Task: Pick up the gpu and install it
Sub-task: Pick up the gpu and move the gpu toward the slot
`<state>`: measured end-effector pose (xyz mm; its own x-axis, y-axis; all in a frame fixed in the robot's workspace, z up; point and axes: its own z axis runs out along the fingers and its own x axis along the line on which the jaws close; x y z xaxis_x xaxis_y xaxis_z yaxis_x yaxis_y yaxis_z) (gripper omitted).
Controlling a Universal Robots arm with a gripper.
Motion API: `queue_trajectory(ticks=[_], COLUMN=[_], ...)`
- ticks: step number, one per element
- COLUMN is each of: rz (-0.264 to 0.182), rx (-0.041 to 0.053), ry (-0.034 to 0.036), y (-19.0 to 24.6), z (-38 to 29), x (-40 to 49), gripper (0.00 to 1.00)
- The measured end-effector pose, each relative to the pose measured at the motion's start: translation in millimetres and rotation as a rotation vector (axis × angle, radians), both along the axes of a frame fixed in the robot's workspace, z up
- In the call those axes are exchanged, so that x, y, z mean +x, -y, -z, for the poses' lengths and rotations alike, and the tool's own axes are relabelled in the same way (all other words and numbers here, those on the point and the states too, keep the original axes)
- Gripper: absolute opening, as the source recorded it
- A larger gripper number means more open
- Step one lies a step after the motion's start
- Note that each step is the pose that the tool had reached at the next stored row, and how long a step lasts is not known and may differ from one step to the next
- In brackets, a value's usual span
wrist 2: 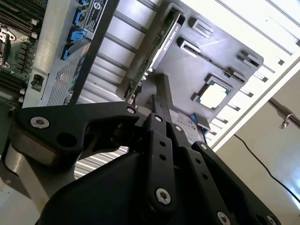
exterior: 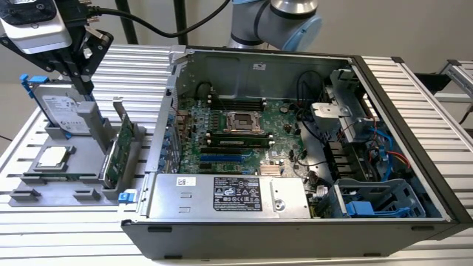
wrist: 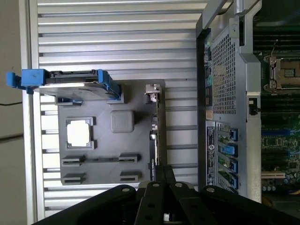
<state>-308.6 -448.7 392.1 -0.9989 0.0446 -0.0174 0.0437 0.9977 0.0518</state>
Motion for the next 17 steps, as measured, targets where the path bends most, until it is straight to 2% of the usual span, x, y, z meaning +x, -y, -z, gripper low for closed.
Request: queue_trajectory(ticks=[3, 4, 17], rz=[0.0, 0.0, 0.0], rx=[0.0, 0.0, 0.0], ry=[0.0, 0.0, 0.0], y=[0.0, 0.0, 0.0], z=[0.0, 0.0, 0.0], x=[0.0, 0.1, 0.2], gripper=[0.0, 1.0, 1.0])
